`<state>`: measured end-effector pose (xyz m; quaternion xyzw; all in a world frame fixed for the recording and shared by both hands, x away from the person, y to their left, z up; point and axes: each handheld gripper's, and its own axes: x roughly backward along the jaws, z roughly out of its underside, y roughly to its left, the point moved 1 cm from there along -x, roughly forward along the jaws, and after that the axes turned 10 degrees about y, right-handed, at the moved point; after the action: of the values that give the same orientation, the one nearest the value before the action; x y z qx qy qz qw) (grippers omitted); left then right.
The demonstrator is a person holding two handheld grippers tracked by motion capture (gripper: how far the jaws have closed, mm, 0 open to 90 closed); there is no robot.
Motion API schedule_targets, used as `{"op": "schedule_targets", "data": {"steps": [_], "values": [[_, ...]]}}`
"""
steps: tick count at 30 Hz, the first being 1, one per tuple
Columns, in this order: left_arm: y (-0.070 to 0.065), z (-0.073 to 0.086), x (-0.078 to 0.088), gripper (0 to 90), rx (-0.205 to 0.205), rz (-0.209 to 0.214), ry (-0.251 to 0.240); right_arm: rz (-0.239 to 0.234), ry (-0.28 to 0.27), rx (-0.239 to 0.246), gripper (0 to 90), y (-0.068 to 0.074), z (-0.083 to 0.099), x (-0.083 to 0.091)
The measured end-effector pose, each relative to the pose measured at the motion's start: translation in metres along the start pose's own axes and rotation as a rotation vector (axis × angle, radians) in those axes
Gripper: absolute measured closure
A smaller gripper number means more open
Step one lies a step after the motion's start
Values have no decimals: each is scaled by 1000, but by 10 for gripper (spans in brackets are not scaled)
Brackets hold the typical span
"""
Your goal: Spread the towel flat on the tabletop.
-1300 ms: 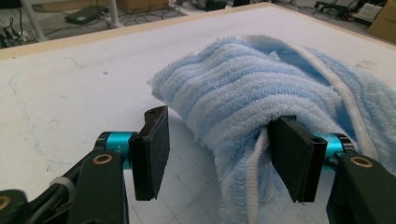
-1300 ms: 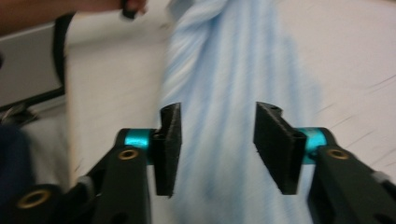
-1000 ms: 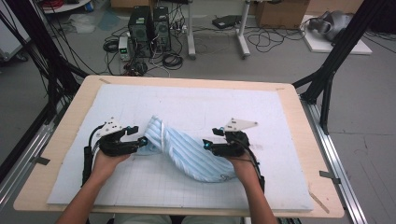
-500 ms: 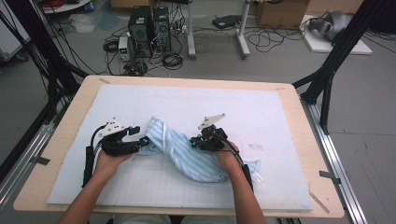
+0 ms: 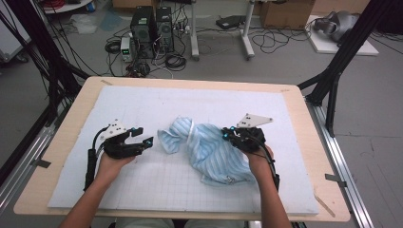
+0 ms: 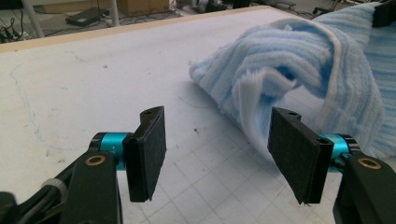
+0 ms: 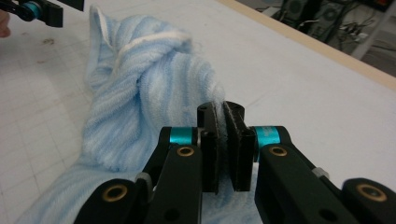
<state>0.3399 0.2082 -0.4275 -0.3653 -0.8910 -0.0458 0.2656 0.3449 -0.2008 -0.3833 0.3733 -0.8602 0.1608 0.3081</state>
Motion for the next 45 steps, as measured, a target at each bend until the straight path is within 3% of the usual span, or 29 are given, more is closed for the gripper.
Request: {"op": "schedule_targets", "data": {"steps": [4,7,12,16,17,18,21,25,30,36,39,42,43,45], "values": [[-5,-5,-3,383,-10,13,-6,59,-24,-28,852,-5,13,16],[-8,-8,-5,390,-9,28,-13,107,-53,-85,849,-10,22,26],[-14,-14,-11,421,-21,62,-20,90,20,-104,847,-14,36,21],[-15,-17,-17,428,-35,61,3,75,80,-115,833,-14,48,19],[-14,-18,-17,428,-32,61,0,64,91,-128,799,-16,51,20],[-14,-18,-18,428,-29,59,-3,63,98,-147,710,-18,53,20],[-12,-17,-17,424,-32,53,5,68,48,-236,538,-30,53,22],[-9,-17,-15,416,-28,37,6,26,-8,-285,462,-40,35,16],[-3,-16,-12,415,-30,23,14,-17,48,-286,419,-45,14,-16],[5,-12,-6,407,-32,-1,17,-135,63,-348,366,-39,3,-49],[10,-11,-1,386,-13,-14,19,-170,109,-352,411,-33,-2,-63],[15,-10,4,380,-3,-25,12,-225,158,-343,662,-27,-3,-73],[16,-9,6,380,2,-28,8,-223,162,-314,738,-24,-4,-74],[20,-8,10,380,6,-35,8,-196,134,-265,802,-18,-8,-72]]}}
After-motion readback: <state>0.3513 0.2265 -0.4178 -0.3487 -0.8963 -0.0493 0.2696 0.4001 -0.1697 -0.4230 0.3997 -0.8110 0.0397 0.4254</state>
